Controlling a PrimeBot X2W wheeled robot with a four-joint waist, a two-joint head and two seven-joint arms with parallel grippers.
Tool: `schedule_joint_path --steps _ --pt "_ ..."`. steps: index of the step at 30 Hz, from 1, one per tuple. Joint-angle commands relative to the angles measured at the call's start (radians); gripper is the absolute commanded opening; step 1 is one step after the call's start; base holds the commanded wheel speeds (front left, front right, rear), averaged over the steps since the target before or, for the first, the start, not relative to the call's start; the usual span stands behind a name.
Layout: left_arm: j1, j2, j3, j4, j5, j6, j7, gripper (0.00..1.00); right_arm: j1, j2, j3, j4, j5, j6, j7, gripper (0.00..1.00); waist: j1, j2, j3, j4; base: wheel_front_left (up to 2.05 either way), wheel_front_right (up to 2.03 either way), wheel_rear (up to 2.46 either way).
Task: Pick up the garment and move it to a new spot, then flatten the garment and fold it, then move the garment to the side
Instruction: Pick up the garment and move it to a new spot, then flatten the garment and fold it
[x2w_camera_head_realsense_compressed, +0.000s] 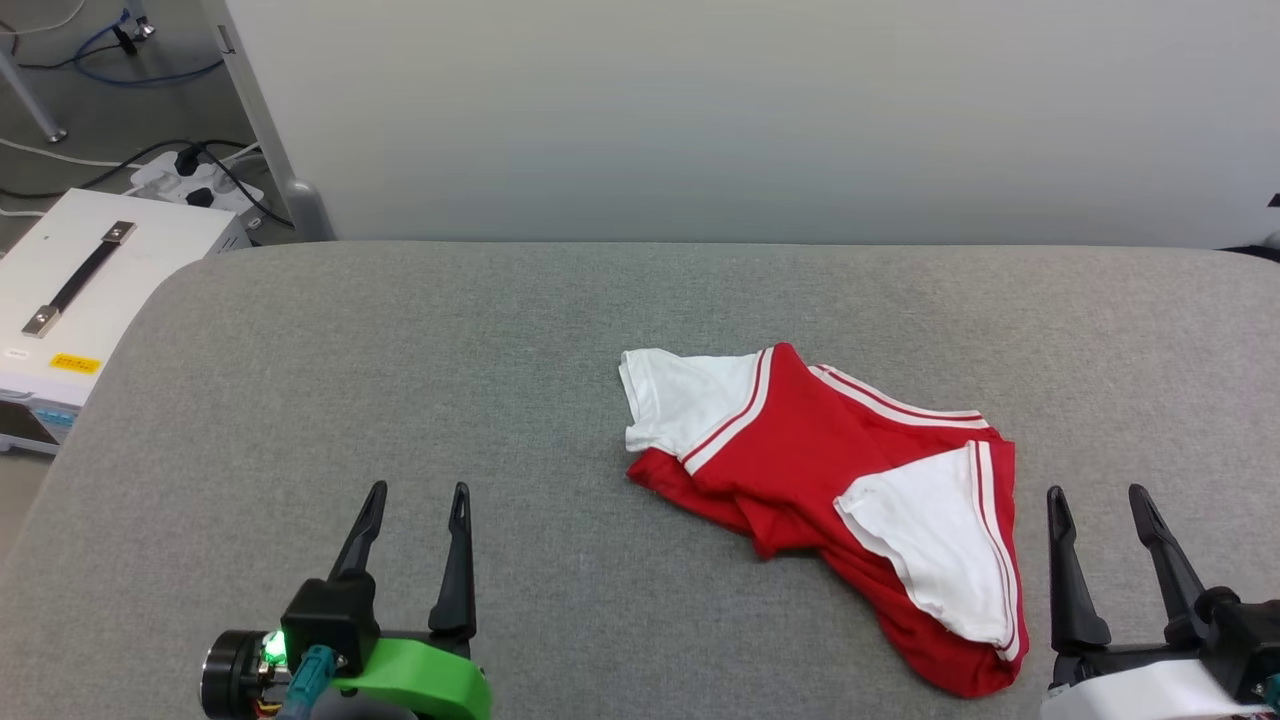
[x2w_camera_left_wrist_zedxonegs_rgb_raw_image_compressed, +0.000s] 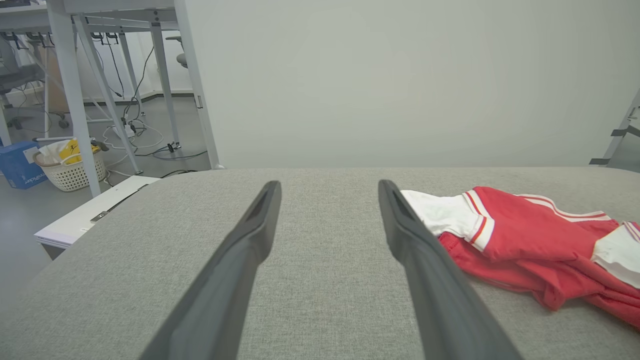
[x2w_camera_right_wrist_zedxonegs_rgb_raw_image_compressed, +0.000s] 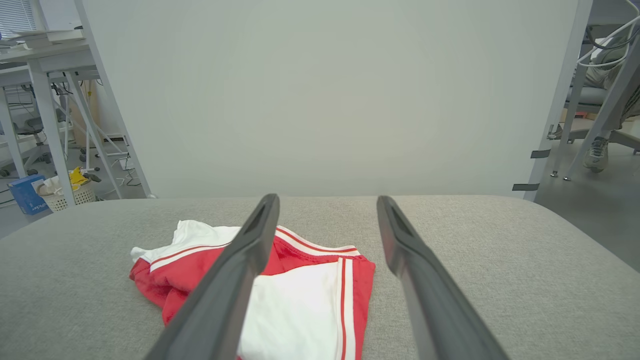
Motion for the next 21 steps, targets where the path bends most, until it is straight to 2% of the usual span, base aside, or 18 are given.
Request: schedule_joint_path --steps 1,9,21 --pt "0.022 -0.010 0.009 -0.002 0.012 -0.011 -0.006 1.00 0.020 -0.002 0.003 0.006 0.002 -0.001 -0.006 1.00 0.0000 0.0000 -0.003 0.002 0.00 0.00 0.00" --pt "0.037 -0.035 0.036 0.010 0.034 -0.043 -0.006 1.00 0.024 -0.002 0.009 0.020 0.002 -0.001 -0.006 1.00 0.0000 0.0000 -0.005 0.009 0.00 0.00 0.00" --pt "0.037 -0.052 0.070 0.028 0.064 -0.064 -0.006 1.00 -0.003 -0.002 0.011 0.009 -0.020 -0.001 -0.006 1.00 0.0000 0.0000 0.004 0.012 0.00 0.00 0.00"
